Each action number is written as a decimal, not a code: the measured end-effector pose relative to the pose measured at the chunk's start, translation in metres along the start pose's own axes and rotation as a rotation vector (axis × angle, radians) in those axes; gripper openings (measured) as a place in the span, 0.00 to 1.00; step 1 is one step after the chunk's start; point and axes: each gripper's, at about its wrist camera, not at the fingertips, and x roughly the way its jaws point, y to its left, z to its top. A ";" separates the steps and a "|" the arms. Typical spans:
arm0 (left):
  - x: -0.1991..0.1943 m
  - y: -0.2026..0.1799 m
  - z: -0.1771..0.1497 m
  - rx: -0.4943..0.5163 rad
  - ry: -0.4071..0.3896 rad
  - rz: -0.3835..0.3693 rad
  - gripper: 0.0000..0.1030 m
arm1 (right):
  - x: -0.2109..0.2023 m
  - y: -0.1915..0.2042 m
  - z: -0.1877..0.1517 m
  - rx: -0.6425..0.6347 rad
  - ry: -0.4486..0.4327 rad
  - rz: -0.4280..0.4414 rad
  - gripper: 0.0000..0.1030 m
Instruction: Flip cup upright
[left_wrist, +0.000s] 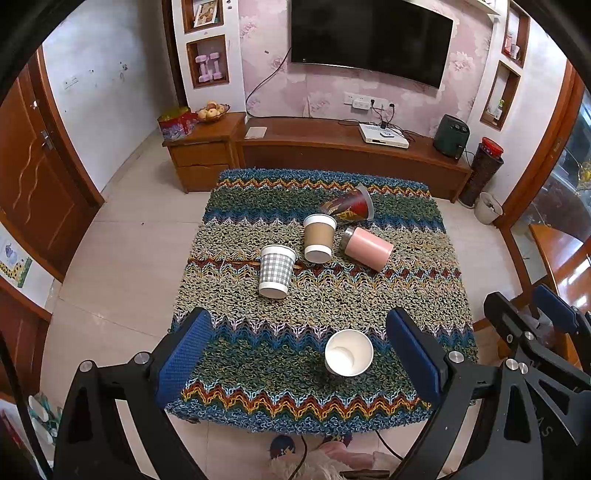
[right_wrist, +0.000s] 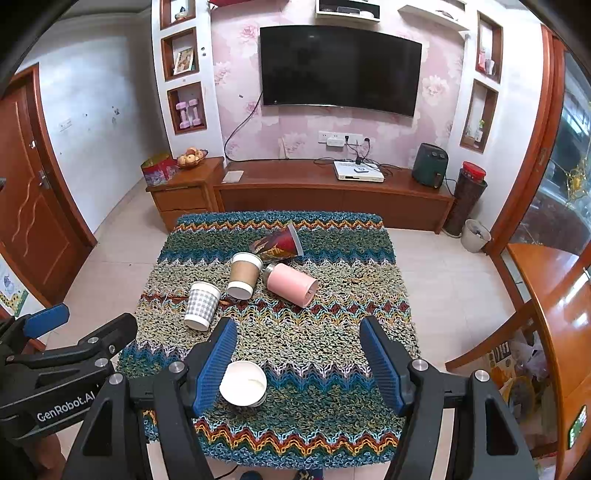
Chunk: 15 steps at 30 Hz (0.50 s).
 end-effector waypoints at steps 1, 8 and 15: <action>0.000 0.000 0.000 0.000 0.001 0.000 0.94 | 0.000 0.000 0.000 -0.001 -0.002 0.000 0.68; 0.002 0.001 0.003 0.002 -0.009 0.005 0.94 | 0.000 0.004 0.004 -0.006 -0.017 -0.004 0.68; 0.004 0.002 0.005 0.002 -0.014 0.004 0.94 | 0.003 0.005 0.006 -0.001 -0.019 -0.003 0.68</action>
